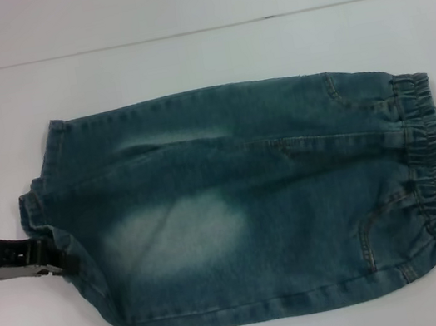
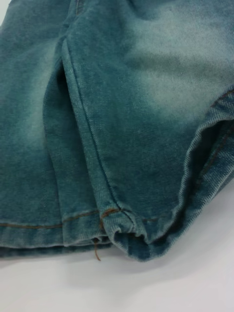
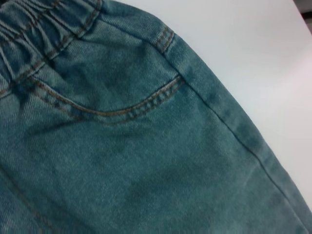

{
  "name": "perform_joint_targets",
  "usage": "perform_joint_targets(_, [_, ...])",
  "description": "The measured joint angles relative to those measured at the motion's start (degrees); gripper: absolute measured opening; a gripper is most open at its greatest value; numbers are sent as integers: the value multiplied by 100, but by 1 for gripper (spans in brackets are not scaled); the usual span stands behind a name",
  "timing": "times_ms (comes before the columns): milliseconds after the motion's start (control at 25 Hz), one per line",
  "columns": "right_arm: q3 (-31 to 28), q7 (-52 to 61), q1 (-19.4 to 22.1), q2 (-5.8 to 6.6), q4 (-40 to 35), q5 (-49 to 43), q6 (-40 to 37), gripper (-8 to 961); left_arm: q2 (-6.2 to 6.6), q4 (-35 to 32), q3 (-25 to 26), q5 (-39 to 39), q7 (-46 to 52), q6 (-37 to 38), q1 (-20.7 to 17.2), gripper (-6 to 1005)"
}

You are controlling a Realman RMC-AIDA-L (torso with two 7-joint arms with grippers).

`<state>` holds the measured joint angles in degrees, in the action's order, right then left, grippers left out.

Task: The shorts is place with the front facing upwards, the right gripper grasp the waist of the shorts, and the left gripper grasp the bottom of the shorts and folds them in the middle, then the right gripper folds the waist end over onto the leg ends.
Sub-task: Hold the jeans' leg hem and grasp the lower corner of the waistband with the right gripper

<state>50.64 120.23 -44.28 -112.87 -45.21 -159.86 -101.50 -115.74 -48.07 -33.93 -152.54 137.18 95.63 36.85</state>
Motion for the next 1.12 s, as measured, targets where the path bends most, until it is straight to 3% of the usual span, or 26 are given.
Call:
perform_joint_targets(840, [3,-229,7,20,-177,355,-444,720,-9,0,0,17,1,-3,0,92])
perform_joint_targets(1120, [21,-228,44,16,-227,338,-451,569,9,0,0,22,1,17,13,92])
